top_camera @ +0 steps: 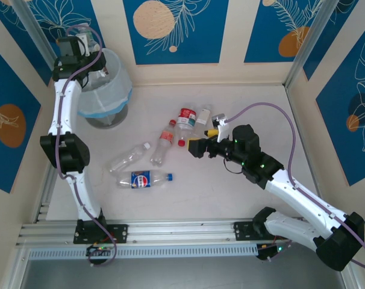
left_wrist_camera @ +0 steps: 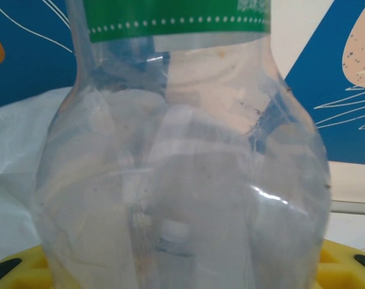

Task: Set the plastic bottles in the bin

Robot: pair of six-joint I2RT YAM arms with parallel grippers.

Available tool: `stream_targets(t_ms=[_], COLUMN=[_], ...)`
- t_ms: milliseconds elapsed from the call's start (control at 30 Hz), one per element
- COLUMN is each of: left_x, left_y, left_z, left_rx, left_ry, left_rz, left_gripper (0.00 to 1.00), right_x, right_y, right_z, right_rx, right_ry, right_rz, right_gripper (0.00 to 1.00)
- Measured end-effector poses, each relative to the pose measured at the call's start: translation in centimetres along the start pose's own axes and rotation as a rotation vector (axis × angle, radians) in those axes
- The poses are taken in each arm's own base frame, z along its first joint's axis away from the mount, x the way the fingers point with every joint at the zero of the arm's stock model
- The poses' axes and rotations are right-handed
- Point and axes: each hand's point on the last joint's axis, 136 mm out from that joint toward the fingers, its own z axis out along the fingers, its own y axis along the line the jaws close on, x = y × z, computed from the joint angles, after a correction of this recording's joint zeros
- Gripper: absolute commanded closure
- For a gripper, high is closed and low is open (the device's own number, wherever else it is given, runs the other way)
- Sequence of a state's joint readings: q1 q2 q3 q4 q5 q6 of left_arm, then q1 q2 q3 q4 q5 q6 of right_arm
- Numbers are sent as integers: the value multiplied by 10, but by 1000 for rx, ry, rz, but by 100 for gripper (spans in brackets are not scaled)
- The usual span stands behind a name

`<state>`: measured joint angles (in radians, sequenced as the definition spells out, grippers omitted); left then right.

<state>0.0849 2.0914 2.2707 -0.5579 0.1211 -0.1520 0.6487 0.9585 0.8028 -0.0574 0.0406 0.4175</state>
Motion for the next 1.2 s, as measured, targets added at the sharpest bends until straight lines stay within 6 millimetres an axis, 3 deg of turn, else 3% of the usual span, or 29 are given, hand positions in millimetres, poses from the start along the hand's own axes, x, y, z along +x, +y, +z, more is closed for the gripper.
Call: stream_targets(t_ms=[167, 433, 767, 1200], left_x=[28, 30, 28, 15], left_y=[-1, -10, -12, -24], left_z=[12, 13, 11, -6], left_rx=[28, 81, 93, 118], left_ry=[73, 79, 77, 46], left_rz=[-9, 10, 17, 27], left_gripper=[34, 15, 11, 9], right_x=[0, 0, 3, 4], right_y=[-1, -1, -3, -3], right_z=[0, 1, 3, 3], right_rx=[4, 5, 10, 11], right_ry=[-1, 1, 12, 15], right_rz=[0, 0, 3, 4], right_gripper=[1, 1, 1, 1])
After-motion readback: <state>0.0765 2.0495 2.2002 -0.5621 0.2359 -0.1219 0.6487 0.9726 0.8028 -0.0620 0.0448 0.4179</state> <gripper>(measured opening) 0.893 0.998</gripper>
